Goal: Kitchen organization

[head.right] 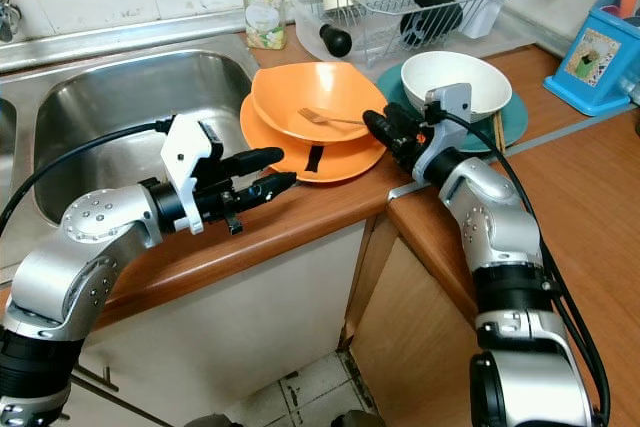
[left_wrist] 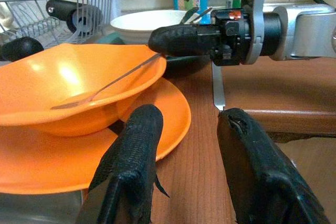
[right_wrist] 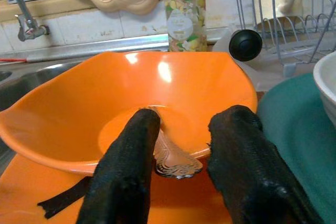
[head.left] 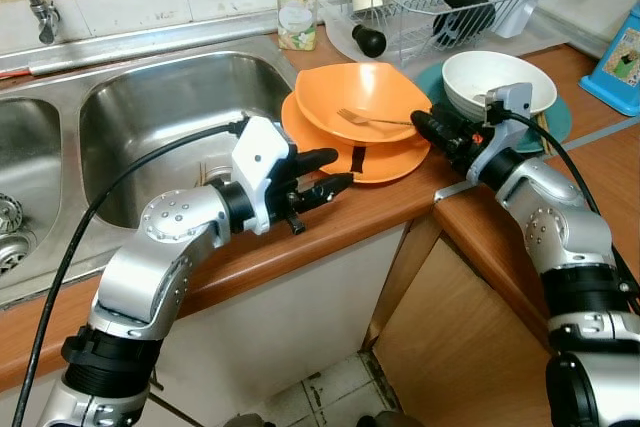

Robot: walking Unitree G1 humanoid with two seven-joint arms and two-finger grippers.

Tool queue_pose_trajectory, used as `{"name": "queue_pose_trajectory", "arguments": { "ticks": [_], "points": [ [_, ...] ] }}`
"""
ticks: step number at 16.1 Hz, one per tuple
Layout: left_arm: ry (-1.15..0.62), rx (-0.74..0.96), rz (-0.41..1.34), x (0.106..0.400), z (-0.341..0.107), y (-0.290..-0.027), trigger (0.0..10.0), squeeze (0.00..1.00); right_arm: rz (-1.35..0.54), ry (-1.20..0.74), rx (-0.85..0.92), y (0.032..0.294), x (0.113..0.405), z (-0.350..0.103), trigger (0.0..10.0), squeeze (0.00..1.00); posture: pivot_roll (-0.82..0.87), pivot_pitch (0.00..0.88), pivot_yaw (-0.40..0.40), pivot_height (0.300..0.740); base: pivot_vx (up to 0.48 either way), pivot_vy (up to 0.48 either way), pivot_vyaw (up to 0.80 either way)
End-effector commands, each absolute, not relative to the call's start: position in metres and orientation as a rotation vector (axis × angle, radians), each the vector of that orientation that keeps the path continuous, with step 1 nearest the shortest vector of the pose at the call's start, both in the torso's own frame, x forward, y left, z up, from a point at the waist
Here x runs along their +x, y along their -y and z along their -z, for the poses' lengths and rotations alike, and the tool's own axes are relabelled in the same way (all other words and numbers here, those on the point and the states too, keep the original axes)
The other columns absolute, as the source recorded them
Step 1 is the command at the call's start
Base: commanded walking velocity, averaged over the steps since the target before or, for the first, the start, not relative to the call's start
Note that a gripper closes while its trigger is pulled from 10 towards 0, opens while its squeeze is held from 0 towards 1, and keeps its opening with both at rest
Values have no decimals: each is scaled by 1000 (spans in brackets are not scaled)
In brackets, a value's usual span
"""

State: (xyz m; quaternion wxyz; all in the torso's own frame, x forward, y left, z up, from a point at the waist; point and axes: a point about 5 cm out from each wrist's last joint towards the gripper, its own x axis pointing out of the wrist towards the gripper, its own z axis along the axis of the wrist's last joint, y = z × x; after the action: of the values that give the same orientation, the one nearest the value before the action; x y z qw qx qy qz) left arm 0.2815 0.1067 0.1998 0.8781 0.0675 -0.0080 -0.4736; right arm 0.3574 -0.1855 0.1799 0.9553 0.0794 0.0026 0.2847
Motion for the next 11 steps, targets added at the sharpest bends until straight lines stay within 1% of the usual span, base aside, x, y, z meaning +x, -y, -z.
{"name": "queue_pose_trajectory", "arguments": {
  "ticks": [1, 5, 7, 8, 9, 10, 11],
  "points": [
    [37, 145, 1009, 279, -205, -102, 10000, 0, -584, -2, 167, 185, 359, -180, 0, 0, -44, 23, 6, 740, 0, 0, 0],
    [40, 149, 1013, 279, -208, -101, 10000, 0, -591, 8, 173, 185, 358, -183, 0, 0, -40, 25, 7, 740, 0, 0, 0],
    [35, 177, 1012, 281, -207, -100, 10000, 0, -597, 22, 178, 184, 358, -186, 0, 0, -39, 26, 9, 740, 0, 0, 0],
    [48, 198, 997, 283, -208, -99, 10000, 20, -602, 38, 177, 182, 357, -190, 0, 0, -39, 25, 9, 740, 0, 0, 0],
    [77, 246, 966, 286, -211, -99, 10000, 0, -608, 58, 175, 180, 355, -195, 0, 0, -38, 26, 8, 740, 0, 0, 0],
    [134, 364, 904, 293, -216, -99, 10000, 0, -619, 88, 178, 178, 353, -204, 0, 0, -37, 26, 8, 740, 0, 0, 0],
    [174, 425, 867, 296, -220, -99, 10000, 0, -629, 110, 188, 174, 350, -210, 0, 0, -38, 26, 9, 740, 0, 0, 0]
  ]
}}
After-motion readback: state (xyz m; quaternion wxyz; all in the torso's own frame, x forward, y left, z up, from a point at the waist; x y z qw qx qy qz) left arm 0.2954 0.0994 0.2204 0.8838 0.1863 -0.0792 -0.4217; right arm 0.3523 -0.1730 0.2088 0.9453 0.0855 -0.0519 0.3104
